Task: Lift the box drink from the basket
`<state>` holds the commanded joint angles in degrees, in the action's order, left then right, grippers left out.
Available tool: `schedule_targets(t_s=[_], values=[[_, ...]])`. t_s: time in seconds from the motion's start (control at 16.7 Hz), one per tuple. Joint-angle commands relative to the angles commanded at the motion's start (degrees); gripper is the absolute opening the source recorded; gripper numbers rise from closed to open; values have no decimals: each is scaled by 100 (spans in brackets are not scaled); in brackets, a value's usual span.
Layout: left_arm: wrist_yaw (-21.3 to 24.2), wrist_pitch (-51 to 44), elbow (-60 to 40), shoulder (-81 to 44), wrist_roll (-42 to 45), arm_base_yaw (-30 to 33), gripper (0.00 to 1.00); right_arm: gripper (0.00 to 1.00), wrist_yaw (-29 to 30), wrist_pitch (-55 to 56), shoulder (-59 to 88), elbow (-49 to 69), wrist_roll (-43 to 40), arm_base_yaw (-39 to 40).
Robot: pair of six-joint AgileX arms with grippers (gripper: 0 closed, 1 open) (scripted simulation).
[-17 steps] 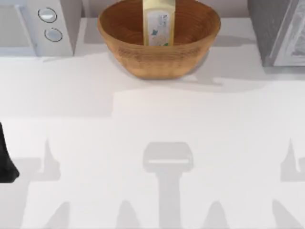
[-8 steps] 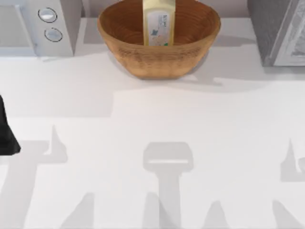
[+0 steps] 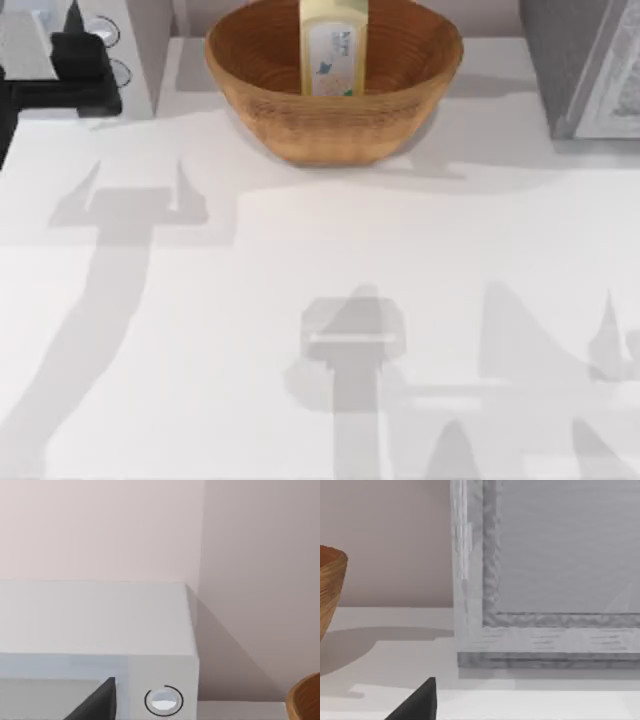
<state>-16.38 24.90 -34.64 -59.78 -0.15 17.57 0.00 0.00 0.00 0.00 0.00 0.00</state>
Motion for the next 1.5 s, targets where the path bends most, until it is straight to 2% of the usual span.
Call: schedule_targets(t_s=[0.48, 0.78, 1.02, 1.5], values=[[-1271, 1907, -2683, -4578, 11, 1345, 100, 100, 0, 0, 0, 0, 0, 0], [-1823, 2723, -3847, -6583, 32, 1933, 100, 100, 0, 0, 0, 0, 0, 0], [-2015, 3007, -4255, -7241, 43, 2141, 100, 100, 0, 0, 0, 0, 0, 0], [-1957, 2901, -4435, -7305, 47, 2082, 100, 100, 0, 0, 0, 0, 0, 0]])
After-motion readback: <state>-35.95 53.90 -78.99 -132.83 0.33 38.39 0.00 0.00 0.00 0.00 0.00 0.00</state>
